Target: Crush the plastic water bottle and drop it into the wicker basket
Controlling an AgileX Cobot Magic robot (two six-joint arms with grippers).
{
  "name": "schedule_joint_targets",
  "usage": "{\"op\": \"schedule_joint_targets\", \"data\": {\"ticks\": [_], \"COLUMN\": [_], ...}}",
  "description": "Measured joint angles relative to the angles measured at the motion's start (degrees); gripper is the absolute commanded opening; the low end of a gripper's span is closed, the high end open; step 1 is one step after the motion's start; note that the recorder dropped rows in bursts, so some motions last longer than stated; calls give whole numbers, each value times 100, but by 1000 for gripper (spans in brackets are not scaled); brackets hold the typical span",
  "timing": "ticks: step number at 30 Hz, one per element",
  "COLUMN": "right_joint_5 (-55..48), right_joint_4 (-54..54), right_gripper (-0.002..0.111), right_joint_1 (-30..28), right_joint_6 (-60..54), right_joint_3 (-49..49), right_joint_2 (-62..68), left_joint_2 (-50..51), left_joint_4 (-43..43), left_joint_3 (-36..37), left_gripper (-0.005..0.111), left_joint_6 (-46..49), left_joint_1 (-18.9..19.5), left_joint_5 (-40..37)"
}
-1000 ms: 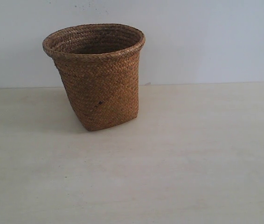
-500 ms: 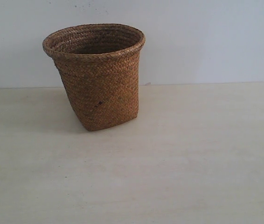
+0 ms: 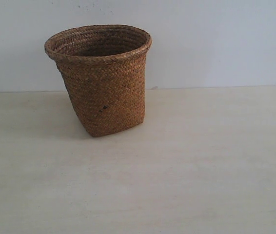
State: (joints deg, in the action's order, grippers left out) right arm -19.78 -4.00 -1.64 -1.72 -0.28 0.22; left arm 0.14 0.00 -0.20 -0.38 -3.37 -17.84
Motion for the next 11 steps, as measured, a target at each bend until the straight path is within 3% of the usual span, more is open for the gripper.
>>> {"op": "schedule_joint_targets", "data": {"ticks": [11], "right_joint_5": [0], "right_joint_4": [0], "right_gripper": [0], "right_joint_1": [0], "right_joint_6": [22], "right_joint_3": [0], "right_joint_2": [0], "left_joint_2": [0], "left_joint_4": [0], "left_joint_3": [0], "left_gripper": [4], "left_joint_6": [0], "left_joint_1": [0], "left_joint_5": [0]}}
